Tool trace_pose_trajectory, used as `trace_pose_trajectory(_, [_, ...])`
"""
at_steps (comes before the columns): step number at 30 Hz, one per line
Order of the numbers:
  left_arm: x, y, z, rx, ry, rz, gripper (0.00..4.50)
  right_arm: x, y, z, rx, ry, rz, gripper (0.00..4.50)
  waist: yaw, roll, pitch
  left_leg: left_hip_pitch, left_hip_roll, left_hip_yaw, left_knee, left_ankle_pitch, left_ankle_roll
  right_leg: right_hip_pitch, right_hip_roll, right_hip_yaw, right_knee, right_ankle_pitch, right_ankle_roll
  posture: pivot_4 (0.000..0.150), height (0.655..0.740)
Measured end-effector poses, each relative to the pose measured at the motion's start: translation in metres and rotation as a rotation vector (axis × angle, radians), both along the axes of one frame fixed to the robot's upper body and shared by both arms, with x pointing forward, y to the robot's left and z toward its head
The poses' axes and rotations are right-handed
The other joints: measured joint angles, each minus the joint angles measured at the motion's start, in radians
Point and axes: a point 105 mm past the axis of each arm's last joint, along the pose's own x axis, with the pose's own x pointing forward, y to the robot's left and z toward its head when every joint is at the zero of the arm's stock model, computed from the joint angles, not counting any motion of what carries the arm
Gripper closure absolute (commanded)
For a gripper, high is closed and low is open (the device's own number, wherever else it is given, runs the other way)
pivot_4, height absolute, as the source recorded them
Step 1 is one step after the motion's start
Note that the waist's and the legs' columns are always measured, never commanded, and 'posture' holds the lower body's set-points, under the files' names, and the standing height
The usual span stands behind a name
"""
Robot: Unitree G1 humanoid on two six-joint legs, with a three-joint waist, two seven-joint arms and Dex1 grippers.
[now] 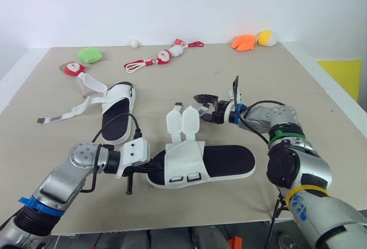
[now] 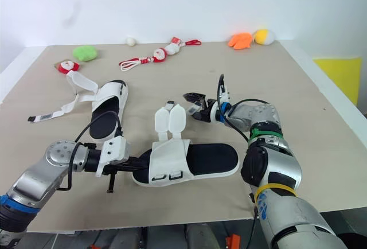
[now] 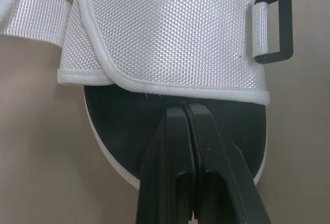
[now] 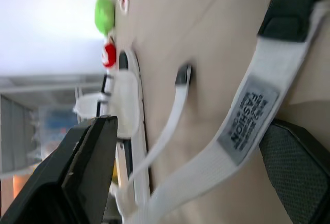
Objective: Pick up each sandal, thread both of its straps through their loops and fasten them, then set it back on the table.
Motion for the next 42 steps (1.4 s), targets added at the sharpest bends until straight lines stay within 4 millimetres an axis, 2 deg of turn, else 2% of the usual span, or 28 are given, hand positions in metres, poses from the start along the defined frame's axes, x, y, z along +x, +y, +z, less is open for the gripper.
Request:
trace_pose_trajectory(2, [0.000,0.000,0.000,0.000,-0.001,-0.001,4.50,0.001,0.000,0.000,-0.011,-0.004,-0.005,0.79,-0.001,0.000,0.000,-0.001,0.000,0.000,0.000,0.000,0.000,0.000,0.000,0.000,-0.002,0.001,0.000,0.150,0.7400])
trace_pose_trajectory(7, [-0.001,-0.001,0.000,-0.002,-0.004,-0.006,4.50,-0.002,0.001,-0.012,-0.060,0.018,0.018,3.28,-0.001,0.000,0.000,-0.003,0.000,-0.001,-0.001,0.000,0.000,0.000,0.000,0.000,-0.005,0.001,0.001,0.150,0.7400])
trace_pose_trajectory(9, [0.000,-0.001,0.000,-0.001,-0.004,-0.005,4.50,-0.001,0.003,-0.007,-0.049,0.001,0.027,4.31,-0.002,0.000,0.000,-0.002,0.000,-0.001,-0.001,0.000,0.000,0.001,0.000,0.000,-0.005,0.001,0.001,0.150,0.7400])
trace_pose_trajectory(10, [0.000,-0.001,0.000,-0.001,-0.003,-0.003,4.50,-0.001,0.004,-0.005,-0.048,-0.005,0.029,4.43,-0.002,0.000,0.000,-0.002,0.000,-0.001,-0.001,0.000,0.000,0.001,0.000,0.000,-0.005,0.001,0.001,0.150,0.7400])
trace_pose_trajectory(14, [0.001,-0.001,0.000,-0.005,-0.004,-0.001,4.50,0.000,0.003,-0.005,-0.071,-0.030,0.039,4.43,-0.002,0.001,0.000,-0.002,0.000,-0.001,-0.001,0.000,0.001,0.001,0.000,0.000,-0.005,0.001,0.000,0.150,0.7400])
trace_pose_trajectory(17, [0.001,-0.001,0.000,-0.007,-0.010,-0.005,4.50,0.004,0.003,0.002,-0.104,-0.121,0.048,4.43,-0.002,0.001,0.000,-0.003,-0.001,-0.001,-0.001,0.000,0.001,0.000,0.000,0.000,-0.005,0.001,0.000,0.150,0.7400])
trace_pose_trajectory(19, [0.001,-0.002,0.000,-0.008,-0.011,-0.008,4.50,0.007,0.002,0.017,-0.155,-0.255,0.067,4.43,-0.002,0.003,0.001,-0.004,-0.001,-0.001,-0.001,0.000,0.001,0.000,0.000,0.000,-0.005,0.001,0.001,0.150,0.7400])
trace_pose_trajectory(20, [0.001,-0.002,0.001,-0.007,-0.014,-0.012,4.50,0.006,0.002,0.038,-0.202,-0.408,0.104,4.43,-0.001,0.003,0.001,-0.005,-0.001,-0.002,-0.002,0.000,0.001,0.000,0.000,0.000,-0.006,0.001,0.001,0.150,0.7400])
trace_pose_trajectory(21, [0.001,-0.003,0.001,-0.007,-0.013,-0.014,4.50,0.005,0.004,0.047,-0.205,-0.470,0.120,4.43,0.000,0.004,0.001,-0.005,-0.001,-0.003,-0.002,0.000,0.001,0.000,0.000,0.000,-0.006,0.001,0.002,0.150,0.7400])
trace_pose_trajectory(22, [0.001,-0.004,0.002,-0.008,-0.017,-0.019,4.50,-0.009,0.007,0.072,-0.253,-0.685,0.196,4.43,0.004,0.005,0.001,-0.006,-0.001,-0.005,-0.003,0.000,0.001,-0.001,0.000,-0.001,-0.006,0.002,0.006,0.150,0.7400])
trace_pose_trajectory(24, [0.001,-0.004,0.002,-0.009,-0.016,-0.023,4.50,-0.045,0.026,0.109,-0.269,-0.989,0.356,4.43,0.005,0.007,0.001,-0.006,-0.001,-0.007,-0.003,0.000,-0.001,-0.001,0.001,-0.002,-0.005,0.001,0.007,0.150,0.7400])
trace_pose_trajectory(27, [0.003,-0.004,0.002,-0.012,-0.013,-0.021,4.50,-0.086,0.047,0.129,-0.281,-1.238,0.508,4.43,0.007,0.008,0.000,-0.006,-0.001,-0.009,-0.004,-0.001,-0.001,0.000,0.001,-0.005,-0.005,-0.001,0.005,0.150,0.7400])
trace_pose_trajectory(28, [0.004,-0.004,0.002,-0.013,-0.012,-0.020,4.50,-0.094,0.051,0.129,-0.287,-1.286,0.535,4.43,0.008,0.008,0.000,-0.005,-0.001,-0.009,-0.004,0.000,-0.001,0.000,0.001,-0.005,-0.005,-0.003,0.001,0.150,0.7400])
trace_pose_trajectory(30, [0.005,-0.004,0.002,-0.013,-0.011,-0.016,4.50,-0.115,0.062,0.124,-0.392,-1.490,0.614,4.43,0.009,0.008,0.000,-0.005,-0.001,-0.008,-0.003,0.000,-0.001,0.000,0.001,-0.004,-0.005,-0.001,-0.001,0.150,0.7400])
trace_pose_trajectory(31, [0.005,-0.004,0.002,-0.013,-0.011,-0.016,4.50,-0.115,0.062,0.124,-0.394,-1.494,0.615,4.43,0.009,0.007,0.000,-0.005,-0.001,-0.008,-0.003,0.000,-0.001,0.000,0.000,-0.004,-0.005,-0.001,-0.001,0.150,0.7400])
trace_pose_trajectory(32, [0.006,-0.005,0.002,-0.014,-0.011,-0.019,4.50,-0.122,0.061,0.119,-0.539,-1.668,0.657,4.43,0.014,0.007,0.000,-0.005,-0.001,-0.008,-0.003,0.001,-0.001,0.000,0.000,-0.005,-0.005,-0.001,-0.002,0.150,0.7400])
trace_pose_trajectory(33, [0.006,-0.005,0.001,-0.014,-0.010,-0.019,4.50,-0.124,0.061,0.117,-0.555,-1.685,0.670,4.43,0.014,0.007,0.000,-0.005,-0.001,-0.008,-0.003,0.001,-0.001,0.000,0.000,-0.005,-0.005,-0.001,-0.002,0.150,0.7400])
trace_pose_trajectory(34, [0.005,-0.005,0.001,-0.014,-0.008,-0.021,4.50,-0.135,0.062,0.105,-0.657,-1.835,0.755,4.43,0.014,0.007,0.000,-0.004,0.000,-0.008,-0.003,0.001,-0.001,0.000,0.001,-0.005,-0.006,-0.002,-0.002,0.150,0.7400])
trace_pose_trajectory(36, [0.005,-0.005,0.002,-0.012,-0.006,-0.027,4.50,-0.149,0.064,0.086,-0.737,-1.989,0.882,4.43,0.014,0.007,0.000,-0.004,0.000,-0.007,-0.004,0.000,-0.001,0.000,0.001,-0.005,-0.006,-0.002,-0.002,0.150,0.7400])
trace_pose_trajectory(37, [0.005,-0.005,0.002,-0.012,-0.006,-0.030,4.50,-0.159,0.063,0.070,-0.794,-2.127,0.990,4.43,0.014,0.007,0.000,-0.004,0.000,-0.006,-0.004,0.000,-0.001,-0.001,0.001,-0.005,-0.006,-0.002,-0.002,0.150,0.7400])
trace_pose_trajectory(38, [0.005,-0.005,0.002,-0.012,-0.006,-0.030,4.50,-0.162,0.062,0.066,-0.809,-2.164,1.022,4.43,0.014,0.007,0.000,-0.004,0.000,-0.006,-0.004,0.000,-0.001,-0.001,0.000,-0.005,-0.006,-0.002,-0.002,0.150,0.7400])
trace_pose_trajectory(42, [0.004,-0.004,0.002,-0.009,-0.003,-0.027,4.50,-0.179,0.053,0.046,-0.903,-2.500,1.181,4.43,0.015,0.006,0.000,-0.003,0.001,-0.006,-0.004,0.000,-0.001,0.000,0.001,-0.005,-0.005,-0.002,-0.003,0.150,0.7400])
